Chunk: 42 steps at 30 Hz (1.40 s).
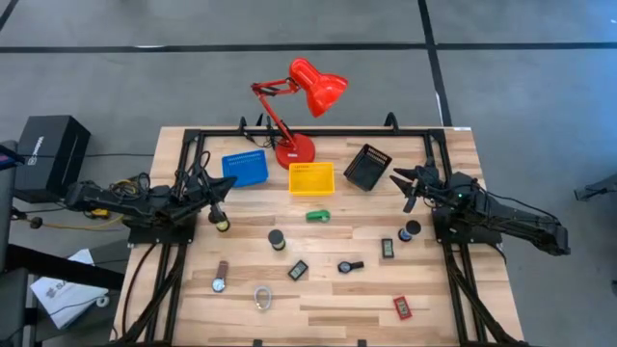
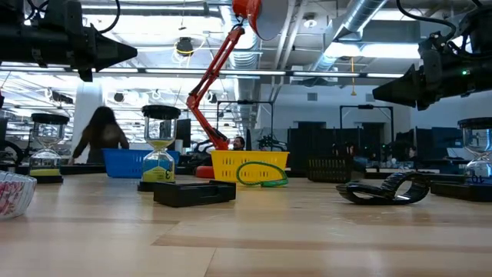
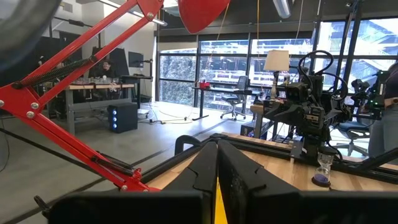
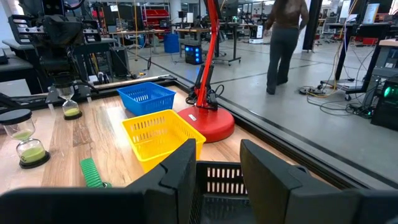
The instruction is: Pick & Place Office items
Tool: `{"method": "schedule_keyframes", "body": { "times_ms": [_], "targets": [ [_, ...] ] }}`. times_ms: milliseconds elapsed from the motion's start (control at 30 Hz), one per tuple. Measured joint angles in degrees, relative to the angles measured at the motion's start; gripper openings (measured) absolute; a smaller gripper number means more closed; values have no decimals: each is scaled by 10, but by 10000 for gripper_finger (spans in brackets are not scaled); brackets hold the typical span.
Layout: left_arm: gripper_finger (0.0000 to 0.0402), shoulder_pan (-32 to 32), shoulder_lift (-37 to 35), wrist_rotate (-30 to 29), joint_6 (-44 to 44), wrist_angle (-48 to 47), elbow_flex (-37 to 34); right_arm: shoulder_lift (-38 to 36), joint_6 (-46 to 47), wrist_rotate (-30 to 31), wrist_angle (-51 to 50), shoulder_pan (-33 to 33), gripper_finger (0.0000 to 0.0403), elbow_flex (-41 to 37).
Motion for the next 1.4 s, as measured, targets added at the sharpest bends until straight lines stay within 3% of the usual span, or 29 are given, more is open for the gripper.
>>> {"method": "schedule_keyframes", "body": {
  "times_ms": [1100, 1400],
  "targets": [
    [7, 0, 0, 0, 0, 5, 0, 0, 1, 0, 0, 0, 117, 0],
    [7, 0, 0, 0, 0, 26, 0, 0, 152, -1, -4, 1, 117, 2]
  ]
}}
